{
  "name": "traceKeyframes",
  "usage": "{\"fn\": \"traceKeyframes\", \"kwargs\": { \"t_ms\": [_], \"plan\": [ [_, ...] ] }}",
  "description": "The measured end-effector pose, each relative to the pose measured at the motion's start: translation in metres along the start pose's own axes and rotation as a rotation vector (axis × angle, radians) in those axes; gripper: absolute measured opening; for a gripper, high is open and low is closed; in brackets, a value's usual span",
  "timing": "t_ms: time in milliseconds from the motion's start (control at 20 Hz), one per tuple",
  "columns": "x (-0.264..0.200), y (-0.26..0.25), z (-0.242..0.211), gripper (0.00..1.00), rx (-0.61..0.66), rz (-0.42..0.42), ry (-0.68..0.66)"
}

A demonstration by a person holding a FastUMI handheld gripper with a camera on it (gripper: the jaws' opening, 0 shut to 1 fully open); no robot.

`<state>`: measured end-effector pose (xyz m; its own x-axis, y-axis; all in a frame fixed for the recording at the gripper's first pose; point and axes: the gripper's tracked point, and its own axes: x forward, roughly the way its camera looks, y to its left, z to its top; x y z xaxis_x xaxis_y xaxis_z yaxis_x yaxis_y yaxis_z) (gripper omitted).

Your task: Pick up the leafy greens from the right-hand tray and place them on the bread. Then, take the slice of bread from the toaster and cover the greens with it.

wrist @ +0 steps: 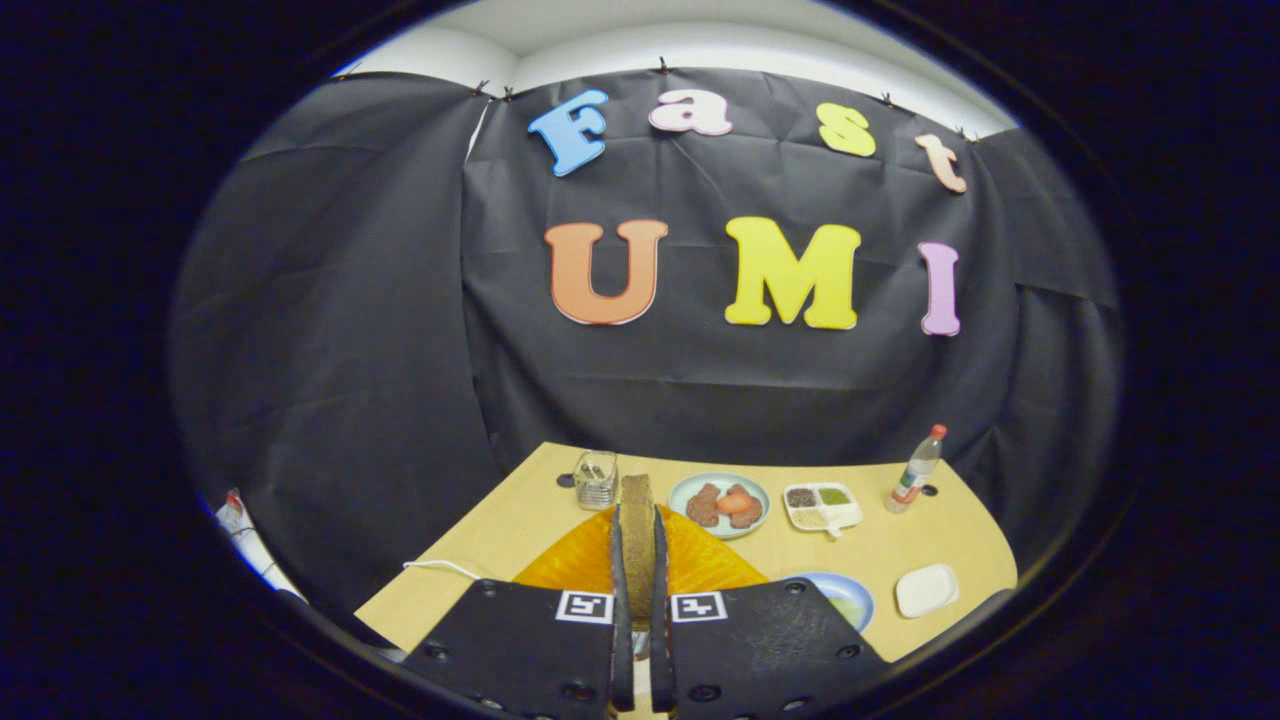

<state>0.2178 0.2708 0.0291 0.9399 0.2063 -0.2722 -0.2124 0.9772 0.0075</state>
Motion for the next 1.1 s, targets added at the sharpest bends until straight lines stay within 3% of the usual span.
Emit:
{"fn": "traceKeyframes", "kwargs": {
  "t_ms": [350, 750, 1100],
  "plan": [
    [-0.013, -0.057, 0.01, 0.06, 0.077, -0.094, -0.076],
    [0.039, -0.126, -0.072, 0.07, 0.115, -0.196, 0.022],
    [0.087, -0.168, -0.153, 0.06, 0.181, -0.185, 0.136]
  ]
}}
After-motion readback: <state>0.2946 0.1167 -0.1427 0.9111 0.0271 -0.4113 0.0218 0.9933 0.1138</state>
